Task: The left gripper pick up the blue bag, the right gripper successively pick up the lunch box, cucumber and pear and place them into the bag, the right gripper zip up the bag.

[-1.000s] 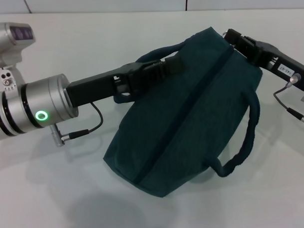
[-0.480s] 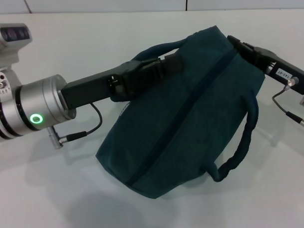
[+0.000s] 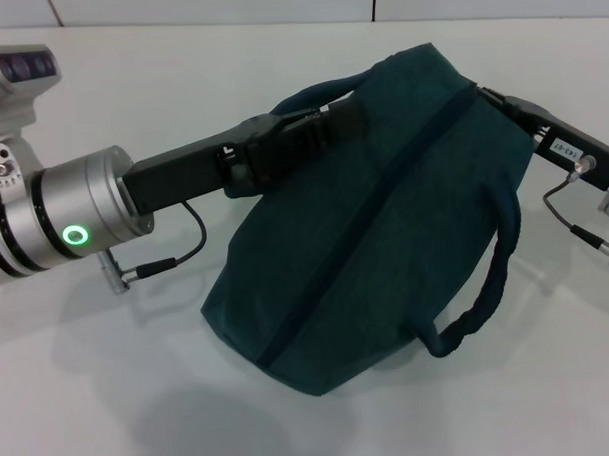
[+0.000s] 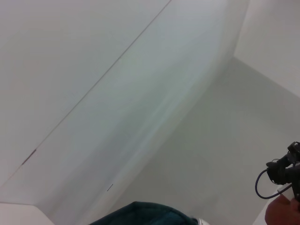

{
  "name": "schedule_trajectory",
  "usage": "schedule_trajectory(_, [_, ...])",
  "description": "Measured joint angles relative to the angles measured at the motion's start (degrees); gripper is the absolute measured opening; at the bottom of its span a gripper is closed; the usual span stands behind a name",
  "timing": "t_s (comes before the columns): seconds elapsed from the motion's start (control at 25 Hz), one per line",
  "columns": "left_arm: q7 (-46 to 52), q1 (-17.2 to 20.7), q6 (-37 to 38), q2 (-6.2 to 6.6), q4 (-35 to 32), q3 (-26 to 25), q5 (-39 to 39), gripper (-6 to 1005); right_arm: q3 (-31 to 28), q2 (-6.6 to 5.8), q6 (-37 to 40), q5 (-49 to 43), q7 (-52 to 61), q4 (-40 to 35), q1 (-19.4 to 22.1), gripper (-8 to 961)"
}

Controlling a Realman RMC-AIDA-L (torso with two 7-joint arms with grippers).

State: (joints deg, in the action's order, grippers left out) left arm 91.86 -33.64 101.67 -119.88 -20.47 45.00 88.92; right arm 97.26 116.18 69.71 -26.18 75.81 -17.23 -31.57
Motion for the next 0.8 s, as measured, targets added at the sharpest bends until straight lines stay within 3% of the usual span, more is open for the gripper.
schedule_trajectory(0.28, [-0.01, -1.15, -1.80, -0.04, 0.51, -0.02, 0.00, 54, -0.20, -0.37, 0.77, -0.04, 1.89, 0.20, 0.17, 65])
schedule_trajectory(0.68, [0.31, -2.35, -5.96, -0.11, 2.85, -0.01, -1.50, 47, -2.74, -3.17, 4.51, -0.51, 1.20, 0.36, 3.76, 425])
schedule_trajectory(0.8, [-0.26, -5.07, -9.67, -0.32, 5.46, 0.00, -1.51, 48, -4.65, -4.42, 6.15, -0.52, 1.10, 0.64, 5.88, 531])
